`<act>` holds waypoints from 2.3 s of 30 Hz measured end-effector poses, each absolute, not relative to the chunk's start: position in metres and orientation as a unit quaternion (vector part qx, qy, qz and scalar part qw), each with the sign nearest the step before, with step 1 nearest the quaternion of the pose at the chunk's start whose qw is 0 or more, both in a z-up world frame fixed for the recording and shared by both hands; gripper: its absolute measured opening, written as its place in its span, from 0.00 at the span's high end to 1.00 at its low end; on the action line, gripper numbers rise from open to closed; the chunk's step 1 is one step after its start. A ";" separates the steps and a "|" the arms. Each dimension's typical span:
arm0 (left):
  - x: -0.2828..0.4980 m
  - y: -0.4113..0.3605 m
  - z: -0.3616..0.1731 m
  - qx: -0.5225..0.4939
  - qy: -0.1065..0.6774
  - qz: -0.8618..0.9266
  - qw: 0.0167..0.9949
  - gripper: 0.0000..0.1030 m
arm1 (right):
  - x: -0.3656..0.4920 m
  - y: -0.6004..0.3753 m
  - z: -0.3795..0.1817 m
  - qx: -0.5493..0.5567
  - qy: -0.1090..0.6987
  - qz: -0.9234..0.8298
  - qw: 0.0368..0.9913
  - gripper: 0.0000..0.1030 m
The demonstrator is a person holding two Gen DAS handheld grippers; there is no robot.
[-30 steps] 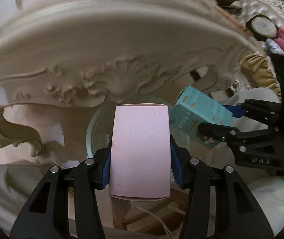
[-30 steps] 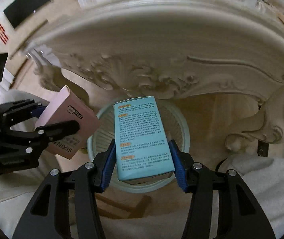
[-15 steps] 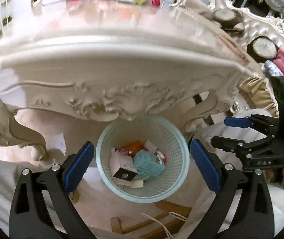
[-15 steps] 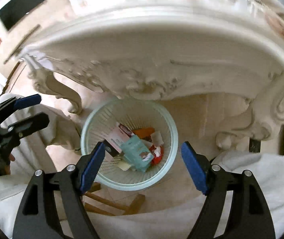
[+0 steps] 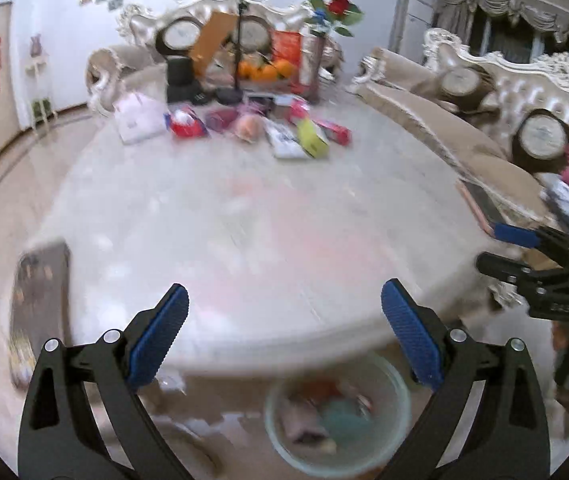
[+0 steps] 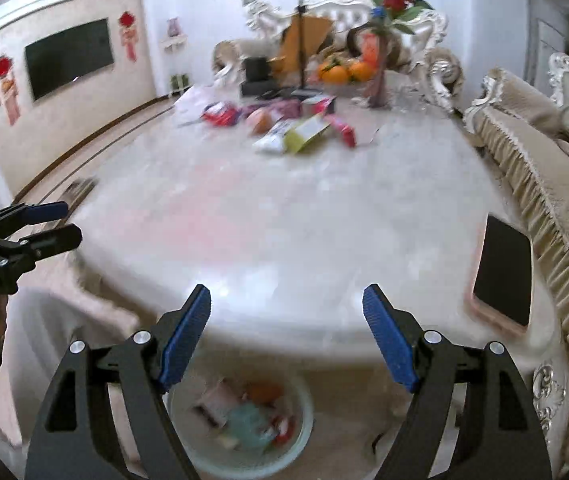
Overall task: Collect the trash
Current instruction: 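Grasp the clear orange-filled bag with left tool while right tool grasps pink toothpaste tube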
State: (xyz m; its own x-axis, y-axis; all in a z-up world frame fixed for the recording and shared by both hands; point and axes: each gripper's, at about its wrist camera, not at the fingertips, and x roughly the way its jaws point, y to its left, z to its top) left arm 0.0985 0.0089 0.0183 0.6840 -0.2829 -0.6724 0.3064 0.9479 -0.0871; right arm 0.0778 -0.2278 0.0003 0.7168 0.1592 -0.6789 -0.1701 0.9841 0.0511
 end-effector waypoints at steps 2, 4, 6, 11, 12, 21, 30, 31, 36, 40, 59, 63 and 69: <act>0.122 0.007 0.019 0.019 0.367 -0.146 0.919 0.08 | 0.100 -0.233 0.001 -0.006 0.365 0.080 0.928 0.28; 0.151 0.006 0.017 0.023 0.375 -0.128 0.918 0.08 | 0.126 -0.238 0.001 -0.022 0.359 0.066 0.931 0.28; 0.178 0.005 0.018 0.018 0.382 -0.127 0.915 0.08 | 0.146 -0.244 0.006 -0.033 0.350 0.059 0.934 0.28; 0.240 -0.001 0.023 0.021 0.384 -0.131 0.914 0.08 | 0.208 -0.256 0.023 -0.064 0.338 0.068 0.937 0.28; 0.256 -0.004 0.025 0.021 0.381 -0.135 0.914 0.08 | 0.223 -0.257 0.024 -0.074 0.339 0.068 0.935 0.28; 0.363 -0.040 0.015 0.087 0.377 -0.211 0.898 0.08 | 0.331 -0.257 0.008 -0.098 0.394 0.085 0.910 0.28; 0.410 -0.038 -0.007 0.093 0.396 -0.256 0.877 0.08 | 0.374 -0.257 -0.013 -0.080 0.429 0.108 0.893 0.28; 0.414 -0.036 -0.010 0.095 0.401 -0.254 0.875 0.08 | 0.376 -0.257 -0.016 -0.080 0.432 0.110 0.892 0.28; 0.421 -0.032 -0.016 0.102 0.402 -0.262 0.871 0.08 | 0.390 -0.251 -0.025 -0.093 0.435 0.114 0.888 0.28; 0.426 -0.035 -0.017 0.114 0.401 -0.272 0.867 0.08 | 0.397 -0.245 -0.031 -0.119 0.442 0.116 0.882 0.39; 0.442 -0.048 -0.031 0.133 0.414 -0.280 0.856 0.38 | 0.403 -0.260 -0.036 -0.089 0.454 0.120 0.878 0.54; 0.445 -0.049 -0.033 0.118 0.428 -0.279 0.852 0.49 | 0.404 -0.259 -0.036 -0.078 0.458 0.128 0.876 0.61; 0.437 -0.051 -0.028 0.113 0.437 -0.265 0.852 0.63 | 0.395 -0.253 -0.029 -0.080 0.451 0.122 0.880 0.82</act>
State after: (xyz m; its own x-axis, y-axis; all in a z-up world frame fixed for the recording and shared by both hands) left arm 0.4373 -0.0508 -0.0282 0.4781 -0.3535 -0.8040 0.5508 0.8337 -0.0391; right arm 0.3950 -0.2526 -0.0287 0.5632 0.1430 -0.8139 -0.2877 0.9572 -0.0309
